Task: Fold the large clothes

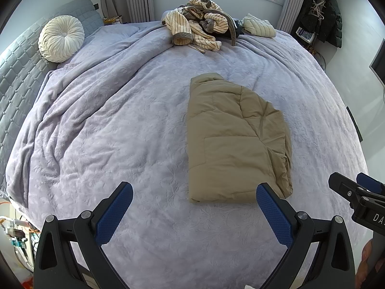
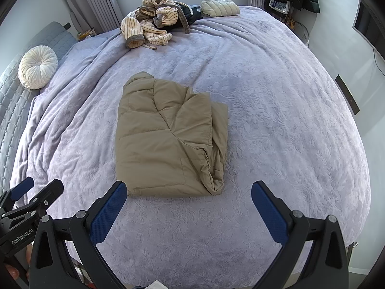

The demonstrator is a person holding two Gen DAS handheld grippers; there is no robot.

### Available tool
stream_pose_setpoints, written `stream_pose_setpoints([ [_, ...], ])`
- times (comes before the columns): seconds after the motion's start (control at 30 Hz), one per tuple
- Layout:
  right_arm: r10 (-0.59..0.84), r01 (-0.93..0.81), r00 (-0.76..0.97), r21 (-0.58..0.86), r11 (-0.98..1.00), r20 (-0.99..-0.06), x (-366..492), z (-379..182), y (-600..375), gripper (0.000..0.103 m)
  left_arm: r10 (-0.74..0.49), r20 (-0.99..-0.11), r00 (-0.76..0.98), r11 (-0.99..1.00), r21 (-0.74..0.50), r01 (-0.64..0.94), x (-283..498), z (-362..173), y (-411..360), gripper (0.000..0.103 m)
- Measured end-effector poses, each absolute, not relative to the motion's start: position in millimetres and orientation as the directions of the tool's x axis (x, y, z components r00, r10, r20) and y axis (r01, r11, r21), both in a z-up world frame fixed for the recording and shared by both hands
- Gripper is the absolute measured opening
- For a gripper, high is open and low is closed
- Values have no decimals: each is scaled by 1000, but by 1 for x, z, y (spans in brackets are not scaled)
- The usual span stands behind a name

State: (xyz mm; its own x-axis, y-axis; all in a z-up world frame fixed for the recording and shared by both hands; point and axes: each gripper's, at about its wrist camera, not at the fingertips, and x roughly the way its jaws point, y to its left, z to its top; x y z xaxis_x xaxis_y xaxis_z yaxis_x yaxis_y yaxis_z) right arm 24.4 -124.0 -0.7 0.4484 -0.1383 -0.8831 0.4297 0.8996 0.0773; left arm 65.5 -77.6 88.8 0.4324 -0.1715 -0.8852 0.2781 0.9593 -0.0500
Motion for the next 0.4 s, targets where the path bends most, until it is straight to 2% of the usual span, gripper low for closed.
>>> stream_pose_setpoints([
  [0.4,-139,430,447,76,900,-884,25,0,-124,103,-183,-873,452,959,-57,278,70,93,-71,103],
])
